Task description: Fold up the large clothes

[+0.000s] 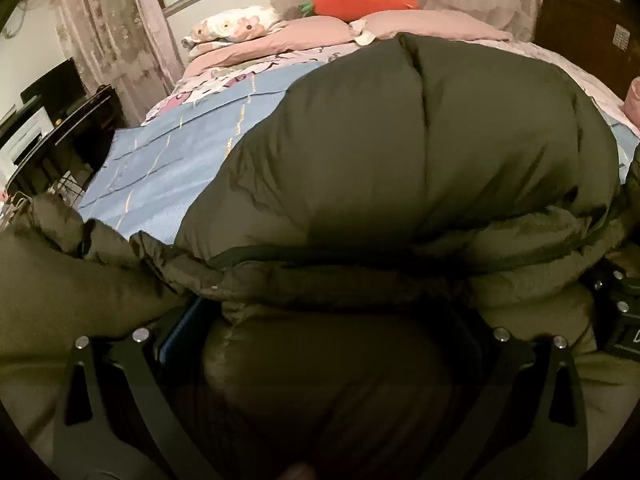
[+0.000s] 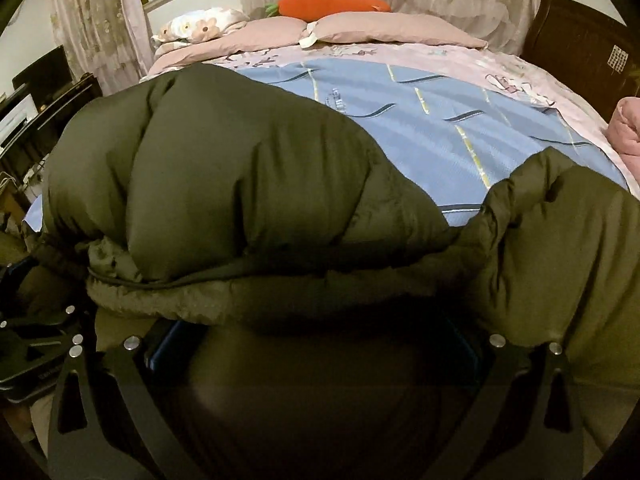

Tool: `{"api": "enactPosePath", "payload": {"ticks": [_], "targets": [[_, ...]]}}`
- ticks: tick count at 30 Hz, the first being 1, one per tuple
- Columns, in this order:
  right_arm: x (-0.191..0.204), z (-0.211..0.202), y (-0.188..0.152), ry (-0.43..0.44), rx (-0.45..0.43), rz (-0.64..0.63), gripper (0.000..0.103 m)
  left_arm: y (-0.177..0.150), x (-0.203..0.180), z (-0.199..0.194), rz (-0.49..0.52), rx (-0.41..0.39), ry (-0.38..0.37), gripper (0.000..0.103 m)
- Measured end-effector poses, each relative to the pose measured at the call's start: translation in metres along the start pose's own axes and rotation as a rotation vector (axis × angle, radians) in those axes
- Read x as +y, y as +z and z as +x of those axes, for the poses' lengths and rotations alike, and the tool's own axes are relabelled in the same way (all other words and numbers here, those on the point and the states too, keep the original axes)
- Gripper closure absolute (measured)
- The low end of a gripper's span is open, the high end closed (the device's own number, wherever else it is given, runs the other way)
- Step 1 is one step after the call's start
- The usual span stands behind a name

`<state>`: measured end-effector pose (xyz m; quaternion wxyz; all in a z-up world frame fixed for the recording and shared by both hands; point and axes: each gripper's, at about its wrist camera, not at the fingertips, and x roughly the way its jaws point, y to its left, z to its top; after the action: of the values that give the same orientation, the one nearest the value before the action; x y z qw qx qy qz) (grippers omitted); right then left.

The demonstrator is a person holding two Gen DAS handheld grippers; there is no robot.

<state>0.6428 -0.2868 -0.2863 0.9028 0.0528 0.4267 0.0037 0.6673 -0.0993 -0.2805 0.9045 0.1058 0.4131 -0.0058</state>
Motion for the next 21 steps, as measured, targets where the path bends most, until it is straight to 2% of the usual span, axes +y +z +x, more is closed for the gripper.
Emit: {"api": "enactPosePath", "payload": {"ticks": [2, 3, 4, 5, 6, 8, 10, 12, 14, 17, 21], "targets": [[-0.006, -0.020, 0.002, 0.023, 0.001, 0.015, 0.001, 0.003, 0.010, -0.013, 0.005, 0.014, -0.056, 0.002], [-0.010, -0.036, 0.001, 0.026, -0.019, 0.036, 0.001, 0.003, 0.017, -0.025, 0.004, 0.007, -0.059, 0.002], [-0.012, -0.052, -0.001, 0.038, -0.051, 0.045, 0.001, 0.002, 0.032, -0.049, -0.014, -0.035, -0.052, 0.002], [-0.015, -0.083, -0.006, 0.051, -0.129, 0.024, 0.001, -0.001, 0.043, -0.067, -0.029, -0.073, -0.041, 0.002], [-0.016, -0.099, -0.011, 0.033, -0.172, -0.007, 0.001, -0.007, 0.060, -0.089, -0.036, -0.113, -0.015, 0.002], [-0.027, -0.121, -0.024, -0.004, -0.219, -0.050, 0.001, -0.018, 0.082, -0.102, -0.024, -0.117, 0.018, 0.002], [-0.044, -0.118, -0.035, -0.048, -0.211, -0.059, 0.001, -0.034, 0.107, -0.095, -0.020, -0.070, 0.060, 0.002], [-0.067, -0.103, -0.044, -0.111, -0.178, -0.035, 0.001, -0.050, 0.127, -0.071, -0.014, -0.009, 0.109, 0.002], [-0.086, -0.085, -0.052, -0.143, -0.138, -0.015, 0.001, -0.060, 0.140, -0.056, -0.043, 0.013, 0.090, 0.002], [-0.096, -0.065, -0.056, -0.121, -0.103, -0.002, 0.001, -0.064, 0.144, -0.042, -0.077, 0.011, 0.080, 0.002], [-0.109, -0.040, -0.049, -0.062, -0.056, 0.079, 0.001, -0.070, 0.149, -0.021, -0.140, 0.032, 0.024, 0.002]]}}
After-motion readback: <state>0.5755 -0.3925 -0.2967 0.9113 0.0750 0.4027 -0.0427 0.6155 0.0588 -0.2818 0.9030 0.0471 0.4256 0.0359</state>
